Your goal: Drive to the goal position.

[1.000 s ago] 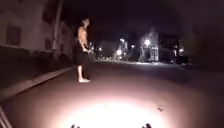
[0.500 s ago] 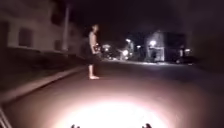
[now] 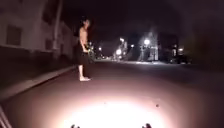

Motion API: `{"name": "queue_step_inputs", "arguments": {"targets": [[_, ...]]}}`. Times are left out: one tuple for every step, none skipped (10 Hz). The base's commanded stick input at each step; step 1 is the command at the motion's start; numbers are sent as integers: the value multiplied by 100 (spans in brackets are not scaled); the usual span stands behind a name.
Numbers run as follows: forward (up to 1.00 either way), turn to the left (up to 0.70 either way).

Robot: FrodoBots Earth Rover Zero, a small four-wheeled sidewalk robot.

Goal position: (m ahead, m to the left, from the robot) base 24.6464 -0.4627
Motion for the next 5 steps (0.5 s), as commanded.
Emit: {"name": "queue_step_inputs", "arguments": {"targets": [[71,0],[83,0],[85,0],[85,0],[85,0]]}}
